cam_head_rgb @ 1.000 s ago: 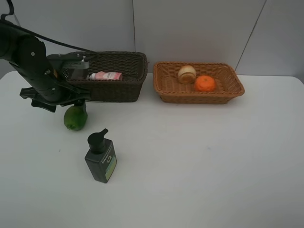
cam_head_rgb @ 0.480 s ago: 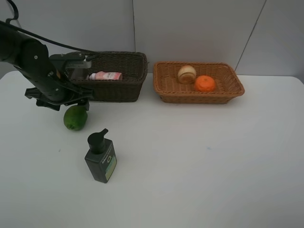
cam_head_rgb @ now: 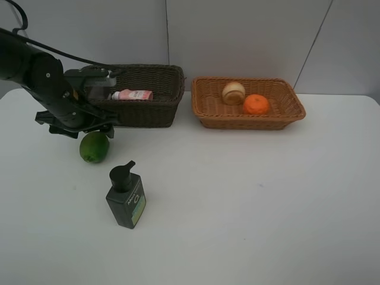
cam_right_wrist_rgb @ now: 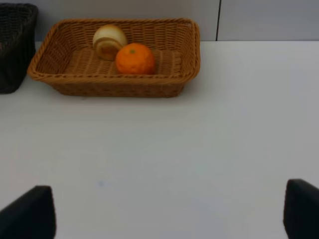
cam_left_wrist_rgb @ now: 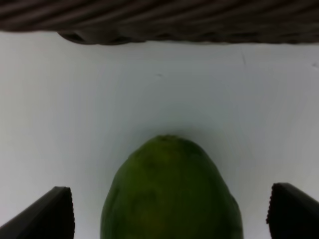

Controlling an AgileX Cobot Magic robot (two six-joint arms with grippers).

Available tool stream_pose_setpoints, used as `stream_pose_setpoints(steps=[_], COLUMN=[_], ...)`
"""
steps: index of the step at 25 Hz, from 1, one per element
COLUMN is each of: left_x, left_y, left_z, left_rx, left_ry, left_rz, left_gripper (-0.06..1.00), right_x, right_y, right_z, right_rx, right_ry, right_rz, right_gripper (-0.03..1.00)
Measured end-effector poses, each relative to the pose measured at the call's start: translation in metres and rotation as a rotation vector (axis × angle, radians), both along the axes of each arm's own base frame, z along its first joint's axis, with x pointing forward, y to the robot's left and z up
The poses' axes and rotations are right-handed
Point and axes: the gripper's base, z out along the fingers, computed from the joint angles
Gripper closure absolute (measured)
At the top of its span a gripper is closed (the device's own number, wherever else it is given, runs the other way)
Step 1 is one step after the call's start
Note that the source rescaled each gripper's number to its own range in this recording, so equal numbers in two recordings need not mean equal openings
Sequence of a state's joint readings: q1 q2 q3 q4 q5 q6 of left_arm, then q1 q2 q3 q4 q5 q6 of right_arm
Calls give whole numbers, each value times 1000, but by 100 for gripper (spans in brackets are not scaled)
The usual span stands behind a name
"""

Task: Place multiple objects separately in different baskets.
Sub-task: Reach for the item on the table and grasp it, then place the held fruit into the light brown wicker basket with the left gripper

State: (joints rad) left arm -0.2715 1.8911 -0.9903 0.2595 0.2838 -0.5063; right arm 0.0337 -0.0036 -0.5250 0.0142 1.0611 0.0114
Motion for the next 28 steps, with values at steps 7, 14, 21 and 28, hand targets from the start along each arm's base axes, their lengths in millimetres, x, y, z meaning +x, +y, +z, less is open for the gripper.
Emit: stream_pose_setpoints(steps=[7,14,21,28], left_x=[0,0,1,1], left_y=[0,-1,-1,-1], left_z=[-22,-39,-40,-40], left_rx=[11,18,14,14], left_ry=[52,87,82,82], left_rz=[0,-2,-3,-2], left_gripper=[-6,-6,31,30], right_x=[0,0,0,0], right_y=[0,0,0,0], right_z=[0,0,0,0], right_rx=[-1,-1,-1,-1], right_ry=[0,0,0,0], right_rz=[0,0,0,0], right_gripper=[-2,-2,-2,-2])
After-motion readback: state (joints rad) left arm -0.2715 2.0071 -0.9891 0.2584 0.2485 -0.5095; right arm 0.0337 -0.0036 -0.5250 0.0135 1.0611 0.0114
